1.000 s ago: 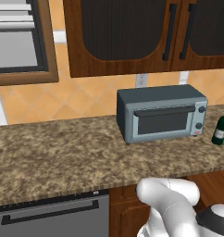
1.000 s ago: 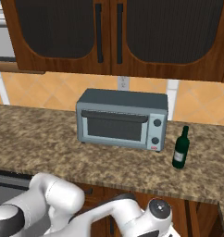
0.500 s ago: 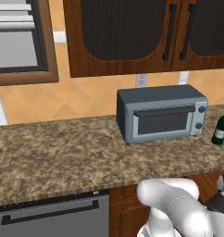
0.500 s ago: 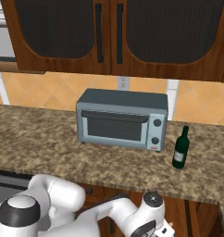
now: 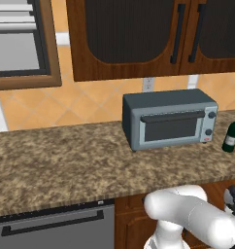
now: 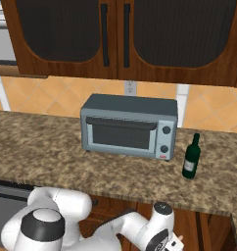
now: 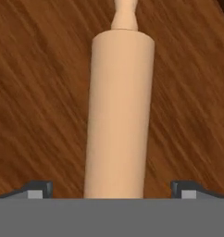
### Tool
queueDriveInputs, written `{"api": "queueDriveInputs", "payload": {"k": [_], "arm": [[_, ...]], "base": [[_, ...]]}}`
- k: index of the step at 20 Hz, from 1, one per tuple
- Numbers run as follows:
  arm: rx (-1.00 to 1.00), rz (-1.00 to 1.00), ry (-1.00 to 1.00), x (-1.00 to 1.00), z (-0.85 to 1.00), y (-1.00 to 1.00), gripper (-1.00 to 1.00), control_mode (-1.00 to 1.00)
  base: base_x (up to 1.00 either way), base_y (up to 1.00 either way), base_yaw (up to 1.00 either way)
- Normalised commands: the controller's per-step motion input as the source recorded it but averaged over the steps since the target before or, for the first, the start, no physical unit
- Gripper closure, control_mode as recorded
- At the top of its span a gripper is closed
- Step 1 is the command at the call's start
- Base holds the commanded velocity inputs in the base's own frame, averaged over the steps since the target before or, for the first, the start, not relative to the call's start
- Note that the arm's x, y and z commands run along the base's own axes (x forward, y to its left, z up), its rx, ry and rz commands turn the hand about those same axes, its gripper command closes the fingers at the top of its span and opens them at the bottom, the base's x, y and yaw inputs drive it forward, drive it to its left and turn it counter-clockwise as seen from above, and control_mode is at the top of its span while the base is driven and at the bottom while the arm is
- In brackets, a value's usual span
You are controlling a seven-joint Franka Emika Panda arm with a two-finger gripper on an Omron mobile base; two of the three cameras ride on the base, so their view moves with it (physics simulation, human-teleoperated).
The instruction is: Pick the rolling pin from the drawer and place it on the counter.
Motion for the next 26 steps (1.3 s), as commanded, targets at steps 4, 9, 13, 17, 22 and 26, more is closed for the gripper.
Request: {"api": "queueDriveInputs", "payload": {"k": [4, 9, 13, 17, 22, 26], "arm": [[0.08, 0.00, 0.01, 0.00, -0.27, -0.07, -1.00, -1.00], [0.11, 0.00, 0.00, -0.05, -0.26, -0.13, 1.00, -1.00], [0.04, 0.00, 0.00, 0.00, -0.07, -0.06, 1.00, -1.00], [0.00, -0.03, -0.04, -0.18, 0.31, -0.14, 1.00, -1.00], [0.01, -0.03, -0.10, -0.57, 0.78, -0.30, 1.00, -1.00], [-0.03, 0.00, -0.25, -0.51, 1.00, 0.01, 1.00, -1.00]], "base": [[0.00, 0.00, 0.00], [0.00, 0.00, 0.00], [0.00, 0.00, 0.00], [0.00, 0.00, 0.00], [0.00, 0.00, 0.00], [0.00, 0.00, 0.00]]}}
